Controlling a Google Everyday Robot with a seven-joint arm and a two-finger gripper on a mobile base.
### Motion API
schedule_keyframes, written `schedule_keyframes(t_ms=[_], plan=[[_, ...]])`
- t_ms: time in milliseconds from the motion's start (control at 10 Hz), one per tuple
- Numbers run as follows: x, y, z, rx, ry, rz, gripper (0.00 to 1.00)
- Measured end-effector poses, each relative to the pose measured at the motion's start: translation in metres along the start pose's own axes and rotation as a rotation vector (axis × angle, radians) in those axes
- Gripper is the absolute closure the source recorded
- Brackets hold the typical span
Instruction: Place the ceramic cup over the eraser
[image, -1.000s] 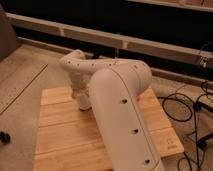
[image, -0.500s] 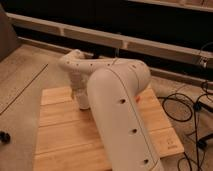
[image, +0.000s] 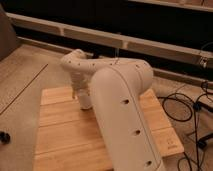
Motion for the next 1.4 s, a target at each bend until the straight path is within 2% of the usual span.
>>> schedule_keyframes(t_ms=[400, 500, 900, 1000, 1100, 1200, 1400], plan=[[-0.0005, 0.0008, -0.0017, -0.004, -0.001, 0.002, 0.50], [-0.0006, 0.0009, -0.0018, -0.004, -0.001, 0.002, 0.53], [-0.0011, 0.0009, -0.0030, -0.004, -0.004, 0.001, 0.91], [-0.0011, 0.0009, -0.0031, -0.005, -0.004, 0.001, 0.95], [-0.0011, 0.0009, -0.0032, -0.005, -0.004, 0.002, 0.94], [-0.0012, 0.0010, -0.0037, -0.005, -0.005, 0.001, 0.87], [-0.0013, 0.0009, -0.0041, -0.005, -0.005, 0.002, 0.65]])
